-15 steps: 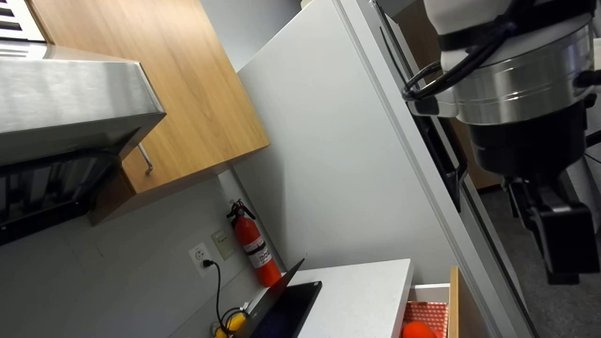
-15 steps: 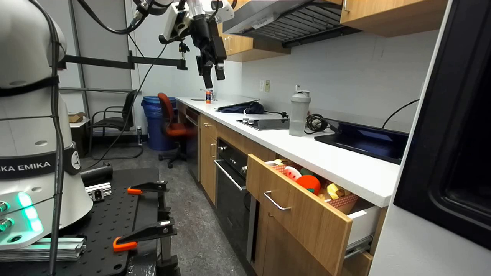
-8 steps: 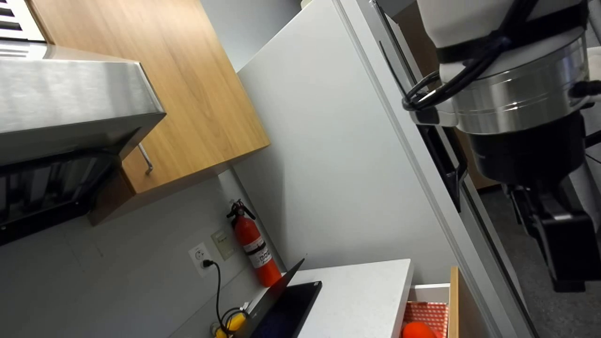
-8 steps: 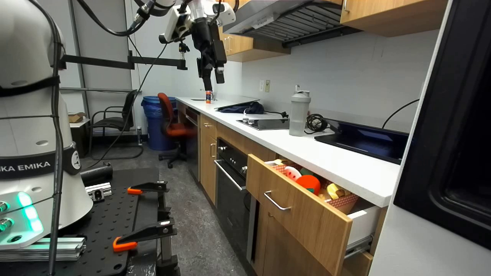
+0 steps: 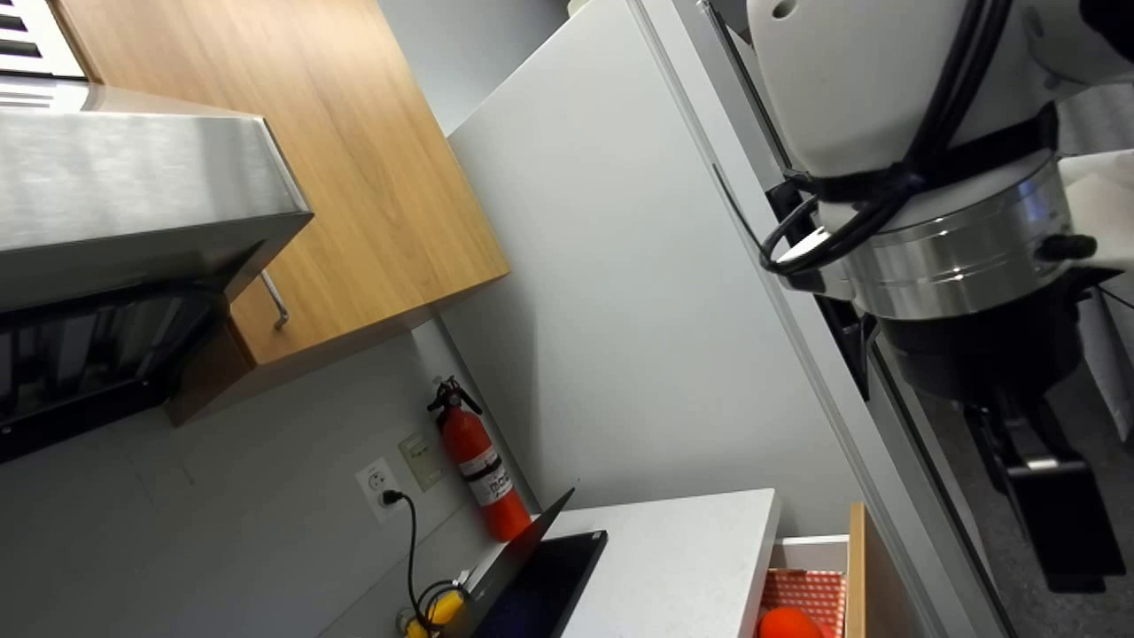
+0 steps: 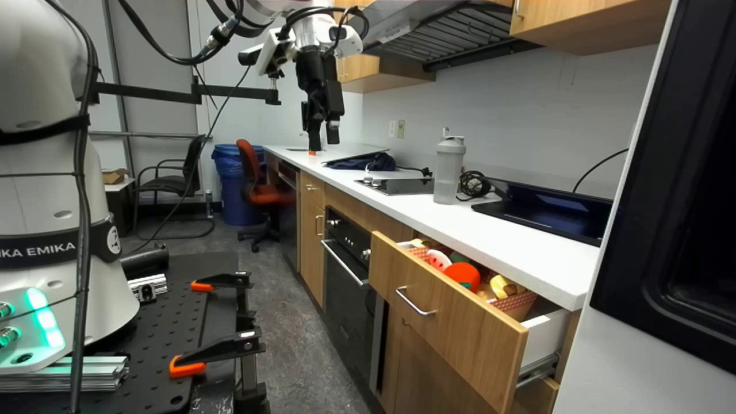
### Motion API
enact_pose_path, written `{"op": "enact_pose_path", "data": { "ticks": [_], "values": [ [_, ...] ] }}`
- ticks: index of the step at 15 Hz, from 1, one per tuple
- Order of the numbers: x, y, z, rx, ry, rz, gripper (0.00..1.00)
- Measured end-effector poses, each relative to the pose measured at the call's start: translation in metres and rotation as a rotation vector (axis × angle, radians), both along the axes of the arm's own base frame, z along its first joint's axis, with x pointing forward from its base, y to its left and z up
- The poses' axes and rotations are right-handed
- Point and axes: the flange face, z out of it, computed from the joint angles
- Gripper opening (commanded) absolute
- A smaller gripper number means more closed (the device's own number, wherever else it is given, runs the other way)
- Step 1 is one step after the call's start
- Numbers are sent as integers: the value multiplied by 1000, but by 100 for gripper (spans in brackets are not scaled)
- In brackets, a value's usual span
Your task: Move the watermelon and the orange plush toys from the drawer to the counter then close the drawer
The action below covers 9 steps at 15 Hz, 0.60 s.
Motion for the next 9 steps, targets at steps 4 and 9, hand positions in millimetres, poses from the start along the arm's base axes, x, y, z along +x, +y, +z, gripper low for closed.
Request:
{"op": "enact_pose_path", "data": {
  "ticks": [4,9],
  "values": [
    [16,-14,-20,21,-16,-36,100],
    [35,-32,-52,9,-48,-84,100]
  ]
}}
